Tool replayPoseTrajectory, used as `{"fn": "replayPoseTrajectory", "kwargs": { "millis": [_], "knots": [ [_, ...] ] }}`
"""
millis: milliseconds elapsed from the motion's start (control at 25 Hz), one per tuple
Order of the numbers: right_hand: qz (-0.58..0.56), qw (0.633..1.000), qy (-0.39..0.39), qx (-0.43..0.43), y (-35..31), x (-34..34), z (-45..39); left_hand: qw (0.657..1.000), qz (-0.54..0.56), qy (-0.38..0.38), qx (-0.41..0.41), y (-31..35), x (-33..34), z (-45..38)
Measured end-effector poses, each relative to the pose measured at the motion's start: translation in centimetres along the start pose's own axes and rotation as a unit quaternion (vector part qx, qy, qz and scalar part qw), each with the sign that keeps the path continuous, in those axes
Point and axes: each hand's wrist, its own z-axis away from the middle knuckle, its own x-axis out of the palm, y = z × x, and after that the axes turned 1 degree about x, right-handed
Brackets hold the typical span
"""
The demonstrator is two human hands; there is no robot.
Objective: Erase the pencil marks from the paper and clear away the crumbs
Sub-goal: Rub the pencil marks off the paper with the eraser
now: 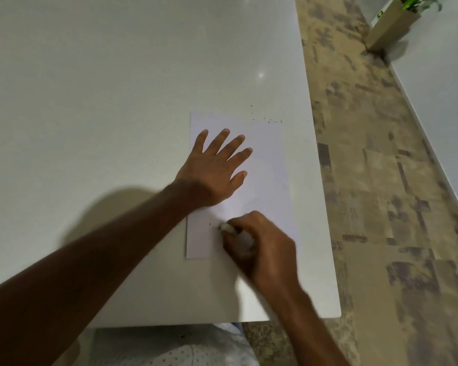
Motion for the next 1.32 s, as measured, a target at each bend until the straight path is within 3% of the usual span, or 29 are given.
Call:
{"fn": "replayPoseTrajectory", "kwargs": {
  "millis": [160,200,360,520,600,720,760,880,960,1080,1120,1240,1320],
  "knots": [
    [0.039,0.975,0.149,0.161,2.9,-3.0,-5.7,1.0,0.003,-0.01,0.001,0.0,-0.1,-0.2],
    [0.035,0.976,0.145,0.159,2.5,-2.9,-5.3,1.0,0.003,-0.009,-0.001,0.0,-0.2,-0.1],
    [0.008,1.0,0.0,0.028,0.3,-0.7,-0.1,1.0,0.002,0.005,0.001,0.0,0.1,0.0],
    [0.051,0.973,0.141,0.178,3.5,-3.7,-6.2,1.0,0.012,0.011,0.01,-0.1,0.1,-0.1],
    [0.048,0.981,0.12,0.147,2.2,-2.8,-4.6,1.0,0.01,0.01,0.006,-0.1,0.0,0.0],
    [0.023,0.999,-0.002,0.024,0.2,-0.9,0.0,1.0,0.01,0.015,0.006,0.0,0.2,0.1],
    [0.031,0.999,0.001,0.039,1.0,-1.4,-1.1,1.0,0.012,0.016,0.006,0.0,0.2,0.1],
    [0.059,0.976,0.123,0.169,3.4,-3.8,-5.9,1.0,0.019,0.002,0.003,-0.1,0.0,-0.2],
    [0.063,0.977,0.13,0.157,2.5,-3.1,-5.0,1.0,0.015,0.001,0.002,0.0,-0.1,-0.1],
    [0.017,0.999,0.01,0.032,0.1,-0.4,-0.2,1.0,0.006,0.019,0.008,-0.1,0.2,0.1],
    [0.012,0.999,0.002,0.03,0.6,-0.8,-1.0,1.0,0.003,0.026,0.01,-0.1,0.3,0.1],
    [0.035,0.985,0.113,0.128,2.8,-3.0,-6.2,1.0,0.012,0.005,0.011,-0.2,0.2,-0.2],
    [0.045,0.982,0.127,0.135,2.3,-2.7,-6.1,1.0,0.019,0.008,0.008,-0.1,0.1,-0.1]
  ]
}}
